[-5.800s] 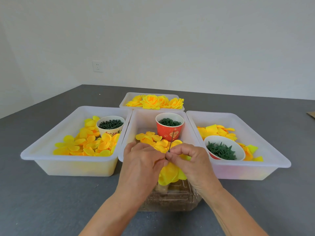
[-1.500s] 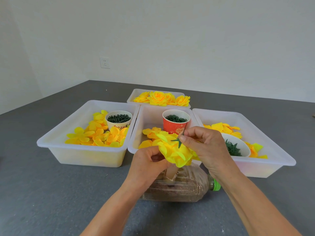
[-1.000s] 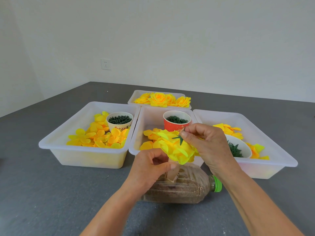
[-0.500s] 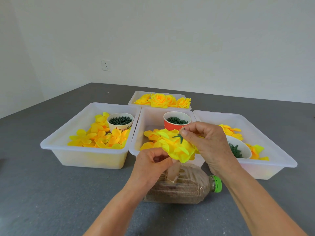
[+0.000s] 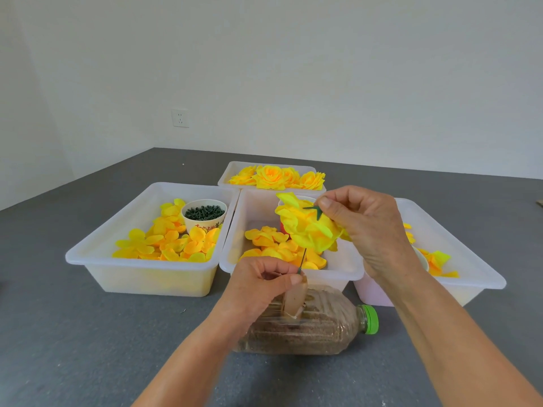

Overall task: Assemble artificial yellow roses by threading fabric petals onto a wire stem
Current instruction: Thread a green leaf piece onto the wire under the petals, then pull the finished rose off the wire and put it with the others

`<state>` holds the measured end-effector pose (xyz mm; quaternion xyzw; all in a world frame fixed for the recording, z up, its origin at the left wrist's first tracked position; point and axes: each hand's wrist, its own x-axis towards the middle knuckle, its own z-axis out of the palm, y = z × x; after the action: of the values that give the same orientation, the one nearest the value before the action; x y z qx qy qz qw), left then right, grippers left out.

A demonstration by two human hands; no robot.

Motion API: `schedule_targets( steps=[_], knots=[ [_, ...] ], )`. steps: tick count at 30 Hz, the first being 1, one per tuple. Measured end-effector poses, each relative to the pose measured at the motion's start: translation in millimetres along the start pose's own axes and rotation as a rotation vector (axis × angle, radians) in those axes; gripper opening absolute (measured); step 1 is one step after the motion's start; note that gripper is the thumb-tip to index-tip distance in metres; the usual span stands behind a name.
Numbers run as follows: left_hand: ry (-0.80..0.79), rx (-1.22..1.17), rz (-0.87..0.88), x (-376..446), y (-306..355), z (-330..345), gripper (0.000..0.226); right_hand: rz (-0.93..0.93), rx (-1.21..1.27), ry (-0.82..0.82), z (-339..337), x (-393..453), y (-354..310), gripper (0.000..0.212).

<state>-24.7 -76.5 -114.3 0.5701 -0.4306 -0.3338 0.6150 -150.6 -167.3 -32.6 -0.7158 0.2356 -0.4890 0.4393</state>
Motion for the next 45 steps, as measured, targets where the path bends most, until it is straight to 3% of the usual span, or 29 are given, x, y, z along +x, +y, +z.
schedule_targets(
  steps=[7,13,17,25,30,37,45],
  knots=[
    [-0.093,0.144,0.024,0.0,-0.4,-10.6,0.033,0.025,0.049,0.029,-1.9,1.9,-1.6,0.015],
    [-0.083,0.168,0.063,4.0,-0.6,-10.4,0.016,0.04,0.07,0.065,-5.0,2.2,-3.2,0.01],
    [-0.068,0.184,0.08,4.2,-1.2,-10.1,0.018,0.078,0.133,0.09,-8.2,3.2,-2.7,0.01],
    [-0.072,0.233,0.097,4.4,-1.6,-11.1,0.019,0.426,0.525,0.286,-14.6,17.7,0.8,0.011],
    [-0.095,0.261,0.085,5.5,1.4,-12.5,0.018,0.672,0.791,0.295,-22.0,24.6,5.2,0.014],
    [-0.145,0.279,0.06,5.6,5.8,-15.5,0.021,0.769,0.898,0.261,-22.2,19.0,14.4,0.013],
    [-0.183,0.263,0.053,16.0,16.6,-17.0,0.008,0.853,1.068,0.23,-8.2,25.3,33.8,0.021]
  ],
)
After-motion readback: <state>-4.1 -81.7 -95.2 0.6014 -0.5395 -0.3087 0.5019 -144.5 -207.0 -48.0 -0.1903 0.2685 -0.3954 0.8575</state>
